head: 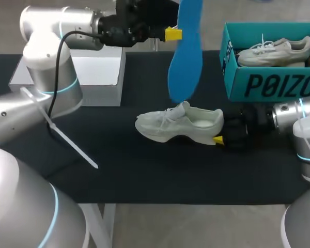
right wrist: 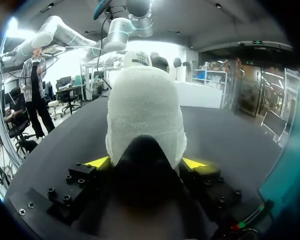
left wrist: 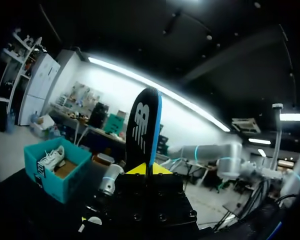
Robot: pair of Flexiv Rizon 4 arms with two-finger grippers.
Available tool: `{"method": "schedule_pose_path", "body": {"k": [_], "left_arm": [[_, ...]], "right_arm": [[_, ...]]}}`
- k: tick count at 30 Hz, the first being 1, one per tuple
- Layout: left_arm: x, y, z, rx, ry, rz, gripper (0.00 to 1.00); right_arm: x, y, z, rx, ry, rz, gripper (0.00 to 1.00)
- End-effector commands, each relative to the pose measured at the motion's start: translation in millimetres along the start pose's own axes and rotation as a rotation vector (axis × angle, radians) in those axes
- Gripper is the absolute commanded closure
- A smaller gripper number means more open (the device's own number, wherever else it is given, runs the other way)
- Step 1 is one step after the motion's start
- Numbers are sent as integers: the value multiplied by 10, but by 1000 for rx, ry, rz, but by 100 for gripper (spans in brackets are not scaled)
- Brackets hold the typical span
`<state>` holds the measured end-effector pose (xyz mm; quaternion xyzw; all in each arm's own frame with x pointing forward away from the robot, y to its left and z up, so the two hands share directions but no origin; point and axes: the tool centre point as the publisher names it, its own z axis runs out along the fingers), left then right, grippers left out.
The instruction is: Take the shoe out of the shoebox, open the shoe tongue, remove and reinsert the insole, then place the shoe into the shoebox
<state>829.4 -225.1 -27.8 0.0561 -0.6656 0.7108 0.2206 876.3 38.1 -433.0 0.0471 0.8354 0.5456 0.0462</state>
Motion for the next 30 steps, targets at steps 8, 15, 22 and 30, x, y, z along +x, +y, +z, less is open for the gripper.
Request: {"method": "schedule_pose_path", "body": {"k": [8,15,22,30], "left_arm": [[147,-458,105,59,16,64,100],[251,-634,-61,47,-12,47,100],[440,-759,-179,18,21,38,100],[377,-664,-251,-54,21,41,100]], "right_arm": [[-5,-30,26,2,-2,-1,100],[-5,-30,26,2,-2,-1,100],[-5,-30,26,2,-2,-1,100],[-5,-30,26,2,-2,-1,100]]}}
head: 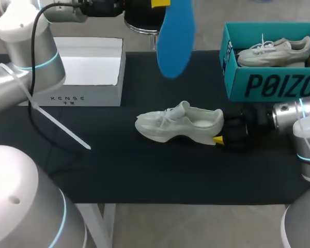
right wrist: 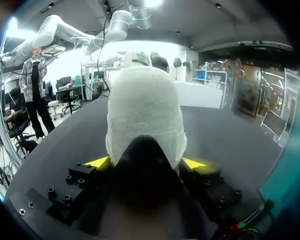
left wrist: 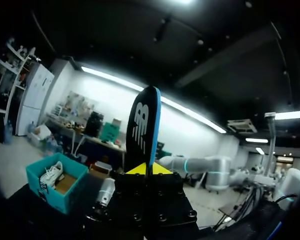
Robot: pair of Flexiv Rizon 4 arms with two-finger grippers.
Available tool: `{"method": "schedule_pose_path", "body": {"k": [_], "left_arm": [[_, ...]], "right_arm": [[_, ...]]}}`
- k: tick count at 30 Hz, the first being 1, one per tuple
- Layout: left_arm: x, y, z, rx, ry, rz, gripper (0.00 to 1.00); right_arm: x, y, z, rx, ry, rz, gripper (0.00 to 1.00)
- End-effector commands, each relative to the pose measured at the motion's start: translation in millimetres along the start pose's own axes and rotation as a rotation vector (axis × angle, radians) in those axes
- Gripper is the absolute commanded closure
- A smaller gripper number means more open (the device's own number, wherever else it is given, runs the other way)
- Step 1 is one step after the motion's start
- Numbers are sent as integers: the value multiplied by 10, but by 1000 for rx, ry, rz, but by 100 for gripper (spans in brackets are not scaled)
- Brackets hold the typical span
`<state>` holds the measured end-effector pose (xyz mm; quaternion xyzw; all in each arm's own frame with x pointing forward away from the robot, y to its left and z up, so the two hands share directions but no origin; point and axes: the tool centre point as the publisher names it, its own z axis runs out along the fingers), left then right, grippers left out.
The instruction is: Take the shoe out of the shoebox, open the shoe tongue, remove and reinsert the insole, then place the shoe into the shoebox
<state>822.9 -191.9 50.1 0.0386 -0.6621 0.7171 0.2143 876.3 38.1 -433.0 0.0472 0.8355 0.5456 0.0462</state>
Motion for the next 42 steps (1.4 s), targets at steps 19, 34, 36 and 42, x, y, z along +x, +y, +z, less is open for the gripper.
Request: {"method": "schedule_pose_path", "body": {"k": [19,34,36,42], "left_arm": [[-73,46,-29,-113,-23,32,100],[-73,46,-29,-113,-23,32,100],[-73,46,-29,-113,-23,32,100],[-73,46,-29,-113,-23,32,100]], "right_arm": [[-9,-10,-63,8,-26,-16,0],[162,135,-805,190,-151,-33,0],[183,219,-960,249,-163,-32,0],[228,469,-1297,470,-184,2,0]]}}
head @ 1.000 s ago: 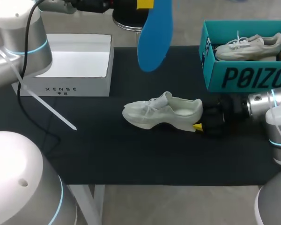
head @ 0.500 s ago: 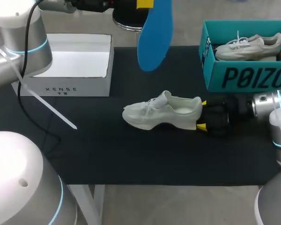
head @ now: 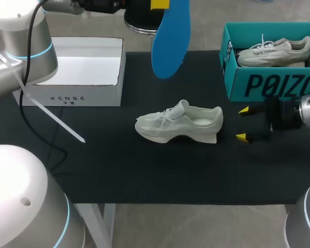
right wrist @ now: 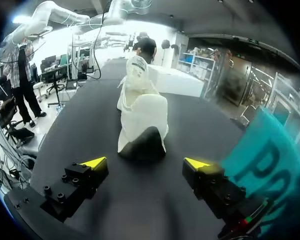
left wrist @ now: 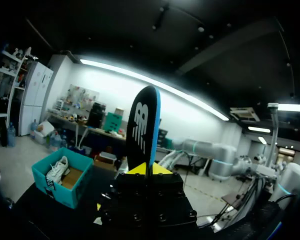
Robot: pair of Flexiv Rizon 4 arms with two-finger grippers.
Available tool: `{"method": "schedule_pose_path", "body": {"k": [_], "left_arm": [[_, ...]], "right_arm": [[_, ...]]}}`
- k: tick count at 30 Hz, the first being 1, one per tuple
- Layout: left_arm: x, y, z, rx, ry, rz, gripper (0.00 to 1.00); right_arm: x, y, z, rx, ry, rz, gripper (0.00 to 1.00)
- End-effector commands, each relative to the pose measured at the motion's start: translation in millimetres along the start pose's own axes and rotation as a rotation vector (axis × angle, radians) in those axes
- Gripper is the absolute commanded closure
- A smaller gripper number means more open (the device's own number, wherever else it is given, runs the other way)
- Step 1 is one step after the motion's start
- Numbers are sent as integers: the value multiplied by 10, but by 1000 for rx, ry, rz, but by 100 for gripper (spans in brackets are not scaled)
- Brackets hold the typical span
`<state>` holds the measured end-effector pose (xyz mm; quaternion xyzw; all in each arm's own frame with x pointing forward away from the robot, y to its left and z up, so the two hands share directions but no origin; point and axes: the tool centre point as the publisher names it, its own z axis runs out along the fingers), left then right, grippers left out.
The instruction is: Take the shoe out of the shoebox, open the shoe tongue, remove and reinsert the insole, then place the shoe into the shoebox
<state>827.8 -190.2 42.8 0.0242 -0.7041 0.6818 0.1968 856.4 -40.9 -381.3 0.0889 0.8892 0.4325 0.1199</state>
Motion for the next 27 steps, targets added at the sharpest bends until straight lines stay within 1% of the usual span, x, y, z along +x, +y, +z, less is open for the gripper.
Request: {"method": "schedule_pose_path", "body": {"k": [1,7,8,10,11,15,16,27], "left_arm": [[-8,-5,7,-1,1,0,100],[-8,-5,7,-1,1,0,100],[-8,-5,7,-1,1,0,100],[-8,-5,7,-1,1,0,100],[-8,-5,7,-1,1,0,100],[-8,-5,7,-1,1,0,100],[-8,-5,7,-1,1,0,100],[-8,-5,7,-1,1,0,100]], "right_arm": [[64,259,-479,259,-5,7,0],[8,433,-623,395,-4,-3,0],[1,458,-637,414,-3,-3,0],[-7,536,-664,424,-18,-14,0],[-9,579,-677,447,-19,-14,0],[-27,718,-665,519,2,-15,0],[-33,750,-657,550,12,-14,0],[-95,989,-628,724,69,-9,0]]}}
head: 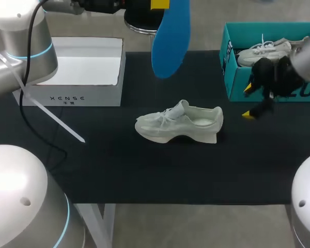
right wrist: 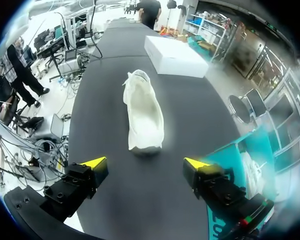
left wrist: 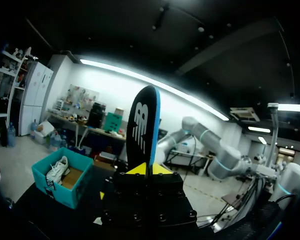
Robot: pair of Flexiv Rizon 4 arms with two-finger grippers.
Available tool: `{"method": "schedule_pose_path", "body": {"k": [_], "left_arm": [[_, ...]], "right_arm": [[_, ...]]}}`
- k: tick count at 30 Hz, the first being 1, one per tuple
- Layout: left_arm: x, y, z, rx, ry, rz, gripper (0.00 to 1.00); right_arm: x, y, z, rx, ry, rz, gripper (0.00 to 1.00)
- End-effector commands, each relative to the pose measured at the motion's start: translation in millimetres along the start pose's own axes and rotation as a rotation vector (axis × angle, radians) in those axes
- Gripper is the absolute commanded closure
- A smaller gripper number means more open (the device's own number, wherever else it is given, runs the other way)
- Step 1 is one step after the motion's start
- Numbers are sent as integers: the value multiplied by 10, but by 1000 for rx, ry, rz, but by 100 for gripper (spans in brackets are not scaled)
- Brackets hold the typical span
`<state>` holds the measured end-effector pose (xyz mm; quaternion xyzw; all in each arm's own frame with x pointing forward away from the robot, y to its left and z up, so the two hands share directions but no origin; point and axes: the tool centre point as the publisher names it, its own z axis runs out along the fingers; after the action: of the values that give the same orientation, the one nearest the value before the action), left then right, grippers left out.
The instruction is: Take the shoe out of the shoebox, open the shoe tongue, remove and reinsert the insole, then place the shoe into the shoebox
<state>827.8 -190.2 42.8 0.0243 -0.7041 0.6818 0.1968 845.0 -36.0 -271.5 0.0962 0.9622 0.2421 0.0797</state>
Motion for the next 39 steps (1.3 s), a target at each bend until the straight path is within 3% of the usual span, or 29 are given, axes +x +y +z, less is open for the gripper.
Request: {"method": "schedule_pose_path", "body": {"k": [1,8,17,22,32,39], "left_arm": [[-8,-5,7,-1,1,0,100],[-8,-5,7,-1,1,0,100],[-8,-5,7,-1,1,0,100],[-8,-5,7,-1,1,0,100],[-8,-5,7,-1,1,0,100],[-8,-5,7,-1,1,0,100]], "right_arm": [[-72,121,-27,328,28,2,0],[-79,262,-39,387,41,-16,0],[129,114,-240,397,10,30,0],[213,138,-279,404,11,36,0],[48,308,-90,376,29,3,0],[-105,525,39,372,41,-29,0]]}}
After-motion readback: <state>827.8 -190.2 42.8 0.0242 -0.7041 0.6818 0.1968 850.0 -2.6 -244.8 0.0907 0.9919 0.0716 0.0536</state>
